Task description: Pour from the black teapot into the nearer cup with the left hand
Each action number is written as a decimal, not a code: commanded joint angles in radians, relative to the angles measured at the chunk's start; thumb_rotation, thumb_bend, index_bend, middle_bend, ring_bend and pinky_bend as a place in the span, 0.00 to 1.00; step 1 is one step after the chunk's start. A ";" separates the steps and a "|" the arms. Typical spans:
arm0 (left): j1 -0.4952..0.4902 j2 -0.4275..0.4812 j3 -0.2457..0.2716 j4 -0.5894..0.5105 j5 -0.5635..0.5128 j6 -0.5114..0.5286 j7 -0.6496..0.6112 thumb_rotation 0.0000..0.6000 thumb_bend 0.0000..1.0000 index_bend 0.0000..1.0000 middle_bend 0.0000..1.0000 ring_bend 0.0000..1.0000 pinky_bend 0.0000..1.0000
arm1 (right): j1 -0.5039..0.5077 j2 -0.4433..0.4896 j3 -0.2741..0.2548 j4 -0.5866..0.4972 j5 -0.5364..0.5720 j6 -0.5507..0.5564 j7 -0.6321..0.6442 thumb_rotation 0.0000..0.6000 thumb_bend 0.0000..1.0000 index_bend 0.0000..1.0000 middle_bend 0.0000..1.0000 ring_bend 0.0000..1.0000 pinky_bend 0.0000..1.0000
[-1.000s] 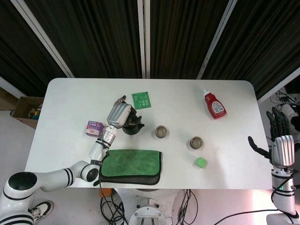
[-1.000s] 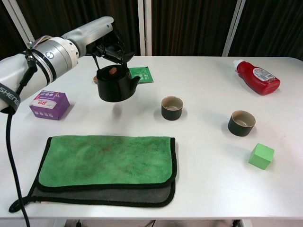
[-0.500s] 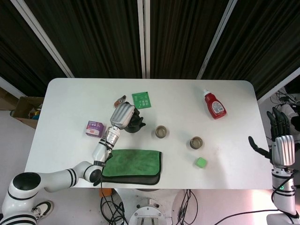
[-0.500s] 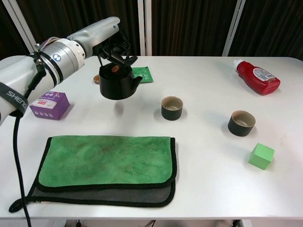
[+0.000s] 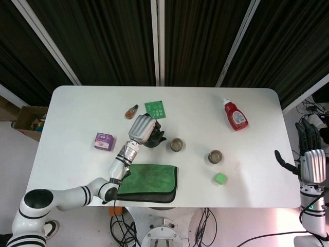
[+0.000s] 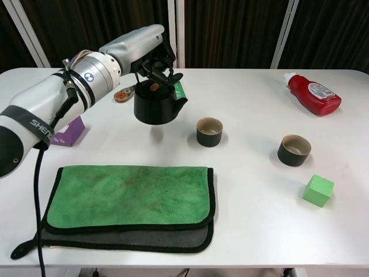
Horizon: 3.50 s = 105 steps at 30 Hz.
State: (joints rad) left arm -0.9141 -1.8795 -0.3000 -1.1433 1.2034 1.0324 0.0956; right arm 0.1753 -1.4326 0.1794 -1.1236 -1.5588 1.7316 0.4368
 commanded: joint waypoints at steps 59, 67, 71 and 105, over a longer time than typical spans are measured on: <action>-0.139 -0.253 0.002 0.357 0.153 0.089 0.141 1.00 0.39 1.00 1.00 1.00 0.45 | -0.001 0.002 -0.002 0.006 -0.003 -0.006 0.008 1.00 0.24 0.00 0.00 0.00 0.00; -0.139 -0.261 0.005 0.366 0.165 0.100 0.141 1.00 0.40 1.00 1.00 1.00 0.45 | 0.000 0.001 -0.004 0.007 -0.004 -0.009 0.006 1.00 0.24 0.00 0.00 0.00 0.00; -0.138 -0.265 0.010 0.374 0.174 0.108 0.147 1.00 0.40 1.00 1.00 1.00 0.45 | 0.000 0.001 -0.004 0.006 -0.004 -0.008 0.006 1.00 0.24 0.00 0.00 0.00 0.00; -0.137 -0.277 0.034 0.420 0.223 0.138 0.201 1.00 0.40 1.00 1.00 1.00 0.45 | -0.001 -0.002 -0.006 0.009 -0.006 -0.005 0.008 1.00 0.23 0.00 0.00 0.00 0.00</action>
State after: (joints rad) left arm -1.0512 -2.1567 -0.2656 -0.7236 1.4266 1.1706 0.2965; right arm 0.1743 -1.4347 0.1739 -1.1146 -1.5645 1.7262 0.4450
